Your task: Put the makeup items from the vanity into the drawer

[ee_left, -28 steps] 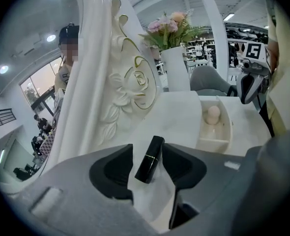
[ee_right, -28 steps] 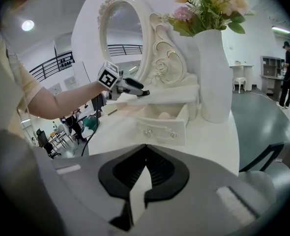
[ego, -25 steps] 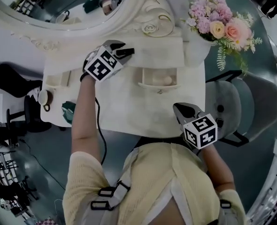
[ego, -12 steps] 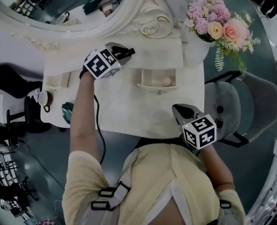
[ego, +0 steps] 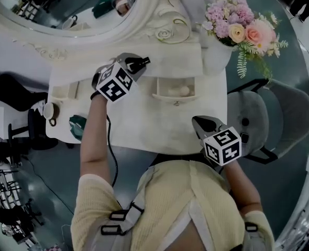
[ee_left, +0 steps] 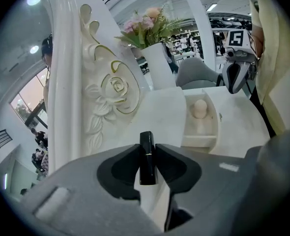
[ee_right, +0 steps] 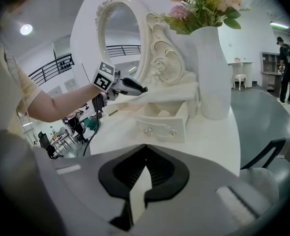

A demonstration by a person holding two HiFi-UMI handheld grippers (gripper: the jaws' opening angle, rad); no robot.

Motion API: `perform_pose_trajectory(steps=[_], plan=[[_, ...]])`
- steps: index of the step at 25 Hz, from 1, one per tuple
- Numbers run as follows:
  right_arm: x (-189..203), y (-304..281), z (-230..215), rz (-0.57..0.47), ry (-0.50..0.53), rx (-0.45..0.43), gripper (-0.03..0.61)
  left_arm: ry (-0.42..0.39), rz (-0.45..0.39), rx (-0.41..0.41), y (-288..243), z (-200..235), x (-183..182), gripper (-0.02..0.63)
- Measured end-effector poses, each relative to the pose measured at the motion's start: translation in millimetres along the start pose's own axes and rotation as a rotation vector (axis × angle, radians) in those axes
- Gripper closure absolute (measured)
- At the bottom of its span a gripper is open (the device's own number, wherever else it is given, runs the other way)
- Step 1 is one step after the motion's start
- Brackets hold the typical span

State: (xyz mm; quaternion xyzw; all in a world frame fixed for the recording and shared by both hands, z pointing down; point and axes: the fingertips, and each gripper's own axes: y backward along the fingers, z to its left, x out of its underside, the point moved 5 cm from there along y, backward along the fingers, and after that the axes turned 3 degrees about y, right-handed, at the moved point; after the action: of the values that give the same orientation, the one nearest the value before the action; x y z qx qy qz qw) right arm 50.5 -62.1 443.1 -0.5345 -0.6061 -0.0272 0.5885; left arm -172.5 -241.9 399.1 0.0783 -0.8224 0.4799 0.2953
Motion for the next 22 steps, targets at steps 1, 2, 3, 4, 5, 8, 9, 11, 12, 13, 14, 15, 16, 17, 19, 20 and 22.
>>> perform_pose_trajectory(steps=[1,2,3,4,5,8,9,11,12,13,14,15,16,17,19,20,22], plan=[[0,0,0,0.000,0.001,-0.001,0.577,-0.007,-0.001,-0.016,2,-1,-1,0.509],[0,0,0,0.000,0.001,-0.001,0.577,-0.014,-0.004,-0.033,4,-1,-3,0.509],[0,0,0,0.001,0.001,-0.001,0.577,-0.022,-0.010,-0.051,7,-2,-6,0.509],[0,0,0,0.001,0.000,0.000,0.577,-0.031,-0.017,-0.071,10,-2,-9,0.509],[0,1,0,0.000,0.000,0.001,0.577,-0.041,-0.025,-0.093,13,-3,-12,0.509],[1,1,0,0.000,-0.001,0.004,0.577,-0.079,-0.050,-0.154,23,-6,-22,0.509],[1,2,-1,0.000,-0.002,0.005,0.577,-0.094,-0.056,-0.170,26,-8,-26,0.509],[2,2,-1,0.001,-0.004,0.007,0.577,-0.131,-0.065,-0.198,31,-13,-34,0.509],[2,2,-1,0.002,-0.005,0.008,0.577,-0.151,-0.070,-0.210,33,-15,-38,0.509],[2,2,-1,0.002,-0.007,0.008,0.577,-0.171,-0.075,-0.219,35,-18,-43,0.509],[2,2,-1,0.003,-0.008,0.009,0.577,-0.190,-0.081,-0.226,37,-21,-47,0.509],[3,2,-1,0.003,-0.010,0.009,0.577,-0.208,-0.088,-0.230,38,-24,-52,0.509],[3,2,-2,0.003,-0.011,0.010,0.577,-0.224,-0.096,-0.229,39,-28,-57,0.509],[3,2,-2,0.002,-0.012,0.011,0.577,-0.237,-0.105,-0.222,40,-33,-62,0.509],[3,2,-2,0.001,-0.014,0.011,0.577,-0.256,-0.126,-0.188,39,-44,-72,0.509],[3,2,-2,0.001,-0.015,0.011,0.577,-0.265,-0.136,-0.165,38,-50,-76,0.508],[4,2,-2,0.001,-0.018,0.012,0.577,-0.290,-0.150,-0.126,35,-61,-85,0.509]])
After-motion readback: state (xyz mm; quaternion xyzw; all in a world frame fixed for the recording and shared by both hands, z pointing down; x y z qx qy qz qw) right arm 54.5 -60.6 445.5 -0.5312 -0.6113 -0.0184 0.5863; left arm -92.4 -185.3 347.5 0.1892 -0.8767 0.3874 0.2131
